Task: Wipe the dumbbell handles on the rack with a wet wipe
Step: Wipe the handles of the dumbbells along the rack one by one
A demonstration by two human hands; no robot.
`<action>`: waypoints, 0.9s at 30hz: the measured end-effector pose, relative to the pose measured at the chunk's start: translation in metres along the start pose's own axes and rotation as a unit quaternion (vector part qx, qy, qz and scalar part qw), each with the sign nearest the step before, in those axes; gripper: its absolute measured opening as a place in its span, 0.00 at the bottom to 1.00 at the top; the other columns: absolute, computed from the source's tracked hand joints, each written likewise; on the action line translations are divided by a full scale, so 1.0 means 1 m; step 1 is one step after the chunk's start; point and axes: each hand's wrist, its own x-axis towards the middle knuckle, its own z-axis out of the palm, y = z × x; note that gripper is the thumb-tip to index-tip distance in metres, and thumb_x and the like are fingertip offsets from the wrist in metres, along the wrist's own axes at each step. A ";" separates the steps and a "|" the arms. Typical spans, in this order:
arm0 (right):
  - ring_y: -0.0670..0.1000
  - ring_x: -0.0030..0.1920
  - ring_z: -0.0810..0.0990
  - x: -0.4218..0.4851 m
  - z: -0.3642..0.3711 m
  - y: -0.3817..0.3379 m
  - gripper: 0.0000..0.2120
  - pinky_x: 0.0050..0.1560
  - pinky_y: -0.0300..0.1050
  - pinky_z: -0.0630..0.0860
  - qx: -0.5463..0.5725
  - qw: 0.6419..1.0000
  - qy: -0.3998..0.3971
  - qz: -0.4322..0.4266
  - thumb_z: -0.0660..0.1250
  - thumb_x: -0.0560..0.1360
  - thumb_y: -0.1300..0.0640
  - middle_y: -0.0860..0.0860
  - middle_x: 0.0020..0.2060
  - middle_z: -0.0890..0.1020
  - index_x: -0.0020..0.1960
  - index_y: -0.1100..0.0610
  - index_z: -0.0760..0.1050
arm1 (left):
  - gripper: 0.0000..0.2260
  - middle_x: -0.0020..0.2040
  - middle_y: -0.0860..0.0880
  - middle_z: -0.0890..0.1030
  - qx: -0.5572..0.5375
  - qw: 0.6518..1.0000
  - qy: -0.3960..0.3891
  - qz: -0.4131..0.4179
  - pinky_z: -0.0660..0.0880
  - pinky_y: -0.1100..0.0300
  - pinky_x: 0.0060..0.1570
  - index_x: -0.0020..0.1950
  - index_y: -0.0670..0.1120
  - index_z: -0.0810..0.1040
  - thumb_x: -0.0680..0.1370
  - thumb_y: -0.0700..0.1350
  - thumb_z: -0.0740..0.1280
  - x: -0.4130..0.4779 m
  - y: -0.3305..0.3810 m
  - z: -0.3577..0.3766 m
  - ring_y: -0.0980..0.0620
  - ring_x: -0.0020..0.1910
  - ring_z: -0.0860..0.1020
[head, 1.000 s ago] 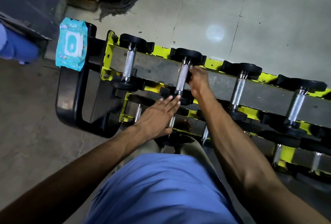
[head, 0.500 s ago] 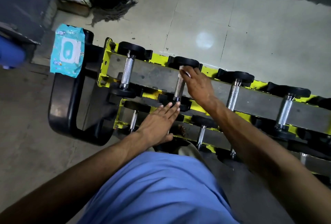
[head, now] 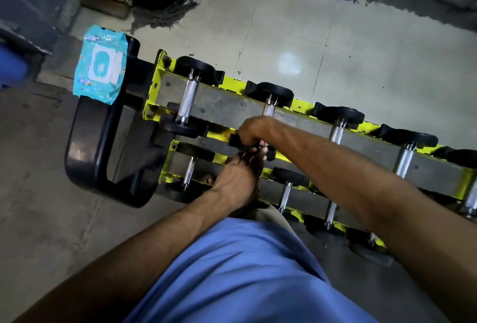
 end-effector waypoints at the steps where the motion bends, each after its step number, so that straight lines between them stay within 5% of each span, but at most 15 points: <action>1: 0.54 0.41 0.79 -0.002 0.001 0.002 0.05 0.44 0.44 0.78 0.012 1.000 0.008 -0.007 0.65 0.78 0.58 0.54 0.48 0.84 0.48 0.58 0.79 | 0.39 0.86 0.40 0.44 -0.007 1.000 -0.002 -0.001 0.49 0.48 0.82 0.85 0.37 0.45 0.83 0.50 0.63 0.001 -0.001 0.000 0.41 0.85 0.48; 4: 0.55 0.37 0.78 -0.010 0.000 0.022 0.07 0.35 0.42 0.76 0.038 0.995 0.073 -0.051 0.63 0.78 0.59 0.56 0.44 0.83 0.49 0.58 0.80 | 0.43 0.85 0.40 0.53 -0.017 1.000 -0.017 -0.007 0.53 0.47 0.82 0.85 0.38 0.47 0.80 0.55 0.66 0.002 -0.004 0.002 0.40 0.82 0.57; 8: 0.52 0.49 0.83 -0.024 0.017 0.042 0.13 0.45 0.47 0.80 0.091 0.972 0.186 -0.107 0.65 0.73 0.60 0.47 0.51 0.85 0.51 0.47 0.84 | 0.43 0.85 0.41 0.52 -0.030 0.999 -0.017 -0.006 0.52 0.46 0.83 0.85 0.40 0.53 0.77 0.55 0.69 -0.001 -0.014 0.006 0.42 0.84 0.52; 10: 0.52 0.51 0.81 -0.026 0.036 0.038 0.09 0.40 0.47 0.75 0.093 0.958 0.256 -0.086 0.68 0.74 0.57 0.47 0.53 0.81 0.50 0.46 0.82 | 0.40 0.85 0.42 0.54 -0.030 0.999 -0.019 0.001 0.51 0.46 0.83 0.84 0.42 0.58 0.77 0.55 0.69 -0.003 -0.019 0.008 0.43 0.84 0.52; 16: 0.54 0.46 0.81 -0.026 0.097 0.025 0.03 0.38 0.44 0.72 0.278 0.838 0.465 0.060 0.68 0.74 0.54 0.47 0.46 0.81 0.47 0.47 0.78 | 0.43 0.86 0.43 0.46 -0.010 1.000 -0.013 0.016 0.51 0.47 0.83 0.85 0.42 0.52 0.78 0.57 0.68 -0.001 -0.024 0.014 0.45 0.85 0.49; 20: 0.56 0.41 0.82 -0.010 0.131 0.010 0.02 0.42 0.50 0.80 0.497 0.736 0.443 0.119 0.68 0.75 0.59 0.53 0.40 0.84 0.45 0.54 0.79 | 0.46 0.86 0.44 0.40 -0.004 1.000 -0.021 0.019 0.51 0.47 0.83 0.86 0.41 0.47 0.79 0.59 0.68 -0.002 -0.026 0.018 0.45 0.85 0.47; 24: 0.53 0.36 0.81 0.022 0.117 0.015 0.10 0.43 0.53 0.80 0.713 0.588 0.354 0.145 0.64 0.73 0.66 0.52 0.33 0.83 0.38 0.56 0.80 | 0.45 0.86 0.44 0.39 -0.002 0.999 -0.021 0.026 0.51 0.47 0.83 0.86 0.41 0.46 0.78 0.57 0.67 -0.002 -0.030 0.012 0.45 0.85 0.46; 27: 0.57 0.38 0.83 0.038 0.124 0.012 0.11 0.40 0.52 0.79 0.765 0.547 0.318 0.121 0.61 0.71 0.65 0.55 0.36 0.85 0.40 0.58 0.82 | 0.44 0.86 0.44 0.39 -0.003 0.999 -0.029 0.033 0.50 0.48 0.83 0.86 0.41 0.45 0.79 0.56 0.66 -0.006 -0.032 0.010 0.46 0.85 0.46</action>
